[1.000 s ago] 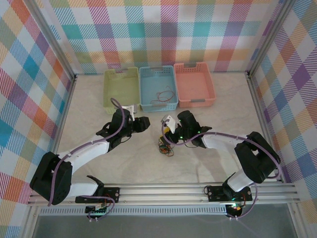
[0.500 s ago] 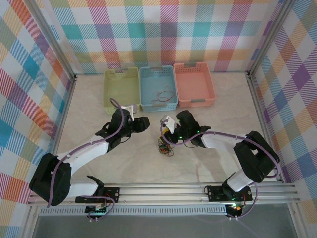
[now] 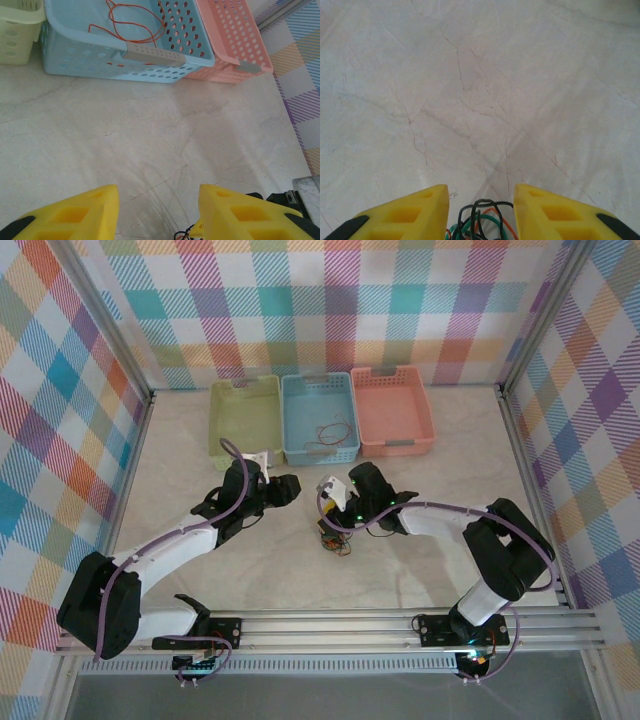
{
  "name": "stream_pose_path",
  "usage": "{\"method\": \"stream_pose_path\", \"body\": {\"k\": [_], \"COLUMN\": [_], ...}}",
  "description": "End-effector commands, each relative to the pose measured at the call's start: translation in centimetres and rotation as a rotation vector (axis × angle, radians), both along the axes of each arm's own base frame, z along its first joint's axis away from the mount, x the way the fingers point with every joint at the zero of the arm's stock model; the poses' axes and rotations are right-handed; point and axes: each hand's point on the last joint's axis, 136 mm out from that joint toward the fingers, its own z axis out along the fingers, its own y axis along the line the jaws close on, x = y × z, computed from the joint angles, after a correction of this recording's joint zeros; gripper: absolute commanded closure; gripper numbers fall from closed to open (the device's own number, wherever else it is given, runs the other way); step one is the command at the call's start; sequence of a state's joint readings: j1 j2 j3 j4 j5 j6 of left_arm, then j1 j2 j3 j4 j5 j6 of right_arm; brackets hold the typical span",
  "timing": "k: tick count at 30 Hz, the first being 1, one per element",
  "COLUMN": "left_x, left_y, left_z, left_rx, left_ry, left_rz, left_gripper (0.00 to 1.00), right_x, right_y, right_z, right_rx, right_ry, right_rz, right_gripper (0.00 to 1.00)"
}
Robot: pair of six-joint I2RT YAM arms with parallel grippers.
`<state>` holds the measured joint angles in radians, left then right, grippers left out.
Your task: Untangle the cables
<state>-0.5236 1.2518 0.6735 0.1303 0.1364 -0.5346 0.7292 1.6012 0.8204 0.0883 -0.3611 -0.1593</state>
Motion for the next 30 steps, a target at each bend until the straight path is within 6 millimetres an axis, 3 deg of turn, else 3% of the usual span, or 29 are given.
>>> {"method": "stream_pose_path", "body": {"k": [1, 9, 17, 22, 30], "left_x": [-0.3, -0.3, -0.4, -0.5, -1.4], "left_y": [0.1, 0.0, -0.3, -1.0, -4.4], "left_z": [0.6, 0.4, 0.4, 0.3, 0.2], "left_rx": [0.008, 0.009, -0.002, -0.015, -0.061], "left_ry": [-0.017, -0.005, 0.002, 0.011, 0.041], "left_rz": [-0.003, -0.004, -0.019, -0.050, -0.187], "left_gripper": [0.54, 0.54, 0.54, 0.55, 0.59], "right_x": [0.2, 0.4, 1.1, 1.9, 2.4], "right_y": [0.4, 0.3, -0.2, -0.9, -2.6], "right_z": [0.0, -0.5, 0.3, 1.7, 5.7], "right_rx": [-0.022, -0.055, -0.039, 0.008, 0.244], "right_ry": [-0.008, -0.009, -0.071, -0.129, -0.129], "right_rz": [0.013, 0.000, -0.050, -0.111, -0.190], "right_gripper": [0.60, 0.67, 0.93, 0.98, 1.00]}}
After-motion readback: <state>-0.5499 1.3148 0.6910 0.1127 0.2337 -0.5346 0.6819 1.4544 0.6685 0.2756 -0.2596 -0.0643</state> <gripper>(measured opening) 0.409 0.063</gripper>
